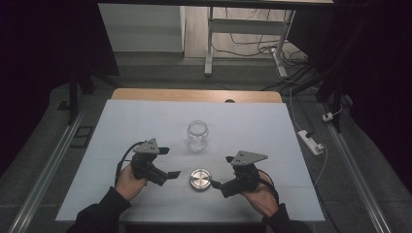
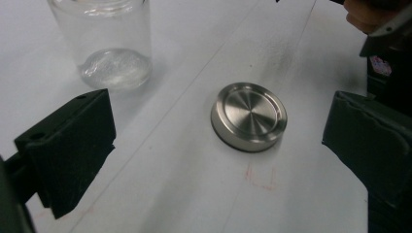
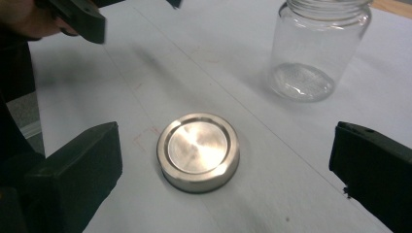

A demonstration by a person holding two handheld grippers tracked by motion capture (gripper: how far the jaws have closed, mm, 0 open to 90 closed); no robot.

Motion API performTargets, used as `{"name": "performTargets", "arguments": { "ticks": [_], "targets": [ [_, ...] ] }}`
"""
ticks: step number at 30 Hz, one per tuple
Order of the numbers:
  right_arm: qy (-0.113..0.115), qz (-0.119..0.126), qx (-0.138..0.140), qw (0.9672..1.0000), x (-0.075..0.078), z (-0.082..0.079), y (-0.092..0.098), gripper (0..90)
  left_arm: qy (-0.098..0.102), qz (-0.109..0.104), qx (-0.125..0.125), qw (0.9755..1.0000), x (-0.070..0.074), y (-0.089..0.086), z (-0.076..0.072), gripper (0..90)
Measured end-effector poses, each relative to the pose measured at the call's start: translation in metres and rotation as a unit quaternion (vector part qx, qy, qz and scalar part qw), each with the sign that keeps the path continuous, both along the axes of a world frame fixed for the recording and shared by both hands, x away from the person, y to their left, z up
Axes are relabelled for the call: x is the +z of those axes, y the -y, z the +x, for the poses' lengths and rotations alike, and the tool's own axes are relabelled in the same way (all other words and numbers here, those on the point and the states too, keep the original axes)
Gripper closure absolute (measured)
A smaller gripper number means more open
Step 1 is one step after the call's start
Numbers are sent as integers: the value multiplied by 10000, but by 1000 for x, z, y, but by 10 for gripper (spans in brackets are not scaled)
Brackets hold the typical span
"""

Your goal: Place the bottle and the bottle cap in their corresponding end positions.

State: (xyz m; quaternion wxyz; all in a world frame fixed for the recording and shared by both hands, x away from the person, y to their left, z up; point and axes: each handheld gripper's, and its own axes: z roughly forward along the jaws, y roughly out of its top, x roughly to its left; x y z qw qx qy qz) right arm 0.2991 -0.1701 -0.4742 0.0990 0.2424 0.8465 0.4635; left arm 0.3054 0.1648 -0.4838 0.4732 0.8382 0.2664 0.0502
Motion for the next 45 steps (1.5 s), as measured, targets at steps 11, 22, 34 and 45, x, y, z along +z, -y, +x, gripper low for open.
{"name": "performTargets", "arguments": {
  "ticks": [11, 22, 34, 45],
  "targets": [
    [26, -64, -249, 9997, 1, -8, 24, 0, -64, 17, 383, 9992, -5, -31, -28, 0],
    [12, -100, -623, 9980, 0, -17, 53, 0, -70, -122, 763, 9970, -8, -64, -56, 0],
    [-19, -100, -1182, 9929, -4, -27, 89, 0, -81, -26, 1215, 9926, -17, -97, -86, 0],
    [-201, -238, -1639, 9860, -12, -42, 117, 0, -245, -21, 1606, 9867, -29, -119, -110, 0]
  ]
}}
